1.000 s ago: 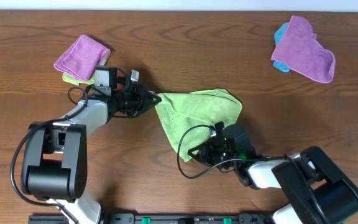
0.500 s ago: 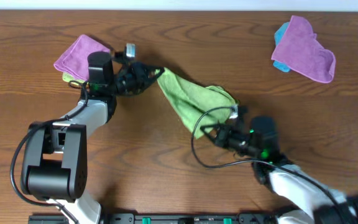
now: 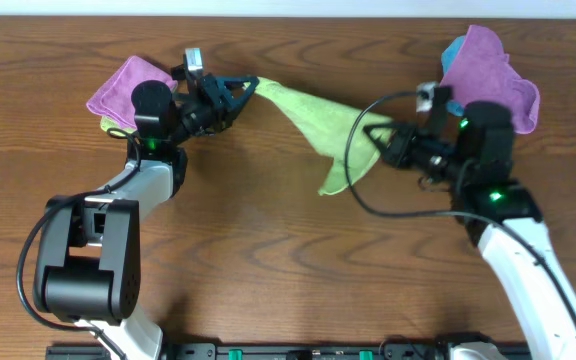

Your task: Fold the cloth

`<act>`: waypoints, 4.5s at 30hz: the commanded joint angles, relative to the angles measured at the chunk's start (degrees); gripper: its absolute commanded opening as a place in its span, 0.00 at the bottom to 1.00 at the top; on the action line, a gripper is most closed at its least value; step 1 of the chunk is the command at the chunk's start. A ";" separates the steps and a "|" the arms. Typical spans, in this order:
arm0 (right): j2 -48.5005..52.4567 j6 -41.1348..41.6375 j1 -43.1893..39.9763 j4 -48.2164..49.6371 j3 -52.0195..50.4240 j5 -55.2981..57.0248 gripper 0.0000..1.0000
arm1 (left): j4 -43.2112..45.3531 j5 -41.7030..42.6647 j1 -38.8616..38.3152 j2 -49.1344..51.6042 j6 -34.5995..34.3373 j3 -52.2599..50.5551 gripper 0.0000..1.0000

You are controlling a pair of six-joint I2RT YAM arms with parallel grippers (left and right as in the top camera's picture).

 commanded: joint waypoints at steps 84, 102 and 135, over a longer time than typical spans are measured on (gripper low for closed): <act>38.12 -39.78 0.70 -41.68 58.36 18.99 0.01 | -64.11 1.92 0.46 -0.90 42.69 26.36 0.06; 38.12 -46.58 -1.99 -52.63 37.66 5.86 0.01 | -98.97 -0.96 1.60 -2.73 64.85 26.36 0.06; 40.52 -48.98 0.07 -51.89 35.74 12.63 0.02 | -110.57 1.73 7.58 -3.04 76.59 26.29 0.06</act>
